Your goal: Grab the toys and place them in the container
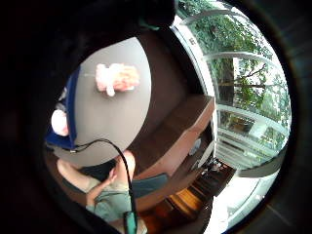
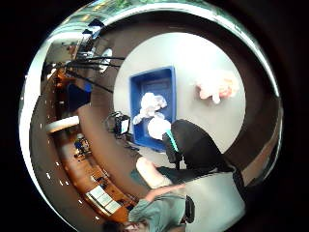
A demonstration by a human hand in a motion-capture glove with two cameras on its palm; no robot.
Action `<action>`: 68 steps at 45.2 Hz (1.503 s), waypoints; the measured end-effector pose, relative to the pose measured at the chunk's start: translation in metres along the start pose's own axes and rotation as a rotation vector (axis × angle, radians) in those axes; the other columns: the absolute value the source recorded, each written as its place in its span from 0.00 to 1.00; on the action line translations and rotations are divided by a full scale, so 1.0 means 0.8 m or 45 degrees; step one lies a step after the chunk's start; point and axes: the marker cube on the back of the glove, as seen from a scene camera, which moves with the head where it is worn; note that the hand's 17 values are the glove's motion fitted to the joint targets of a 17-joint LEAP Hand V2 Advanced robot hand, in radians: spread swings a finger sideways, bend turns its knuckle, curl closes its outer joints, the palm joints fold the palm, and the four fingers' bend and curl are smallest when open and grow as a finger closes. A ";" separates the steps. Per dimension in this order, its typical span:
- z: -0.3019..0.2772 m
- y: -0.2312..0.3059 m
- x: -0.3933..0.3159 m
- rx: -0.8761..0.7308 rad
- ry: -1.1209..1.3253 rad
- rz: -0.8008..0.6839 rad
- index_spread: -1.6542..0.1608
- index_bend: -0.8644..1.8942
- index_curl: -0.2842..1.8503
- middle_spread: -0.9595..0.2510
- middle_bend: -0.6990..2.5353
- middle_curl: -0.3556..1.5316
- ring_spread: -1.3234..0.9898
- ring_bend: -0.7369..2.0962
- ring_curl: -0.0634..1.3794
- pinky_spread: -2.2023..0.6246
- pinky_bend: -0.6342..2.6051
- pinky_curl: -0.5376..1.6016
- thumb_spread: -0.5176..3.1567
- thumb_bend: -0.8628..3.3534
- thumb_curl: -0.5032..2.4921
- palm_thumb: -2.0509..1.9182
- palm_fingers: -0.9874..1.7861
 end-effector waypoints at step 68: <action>0.352 -0.186 0.067 0.225 -0.260 0.097 0.80 0.42 0.25 0.67 0.36 0.35 0.51 0.51 0.36 0.74 0.45 0.39 0.48 0.25 0.31 0.62 0.67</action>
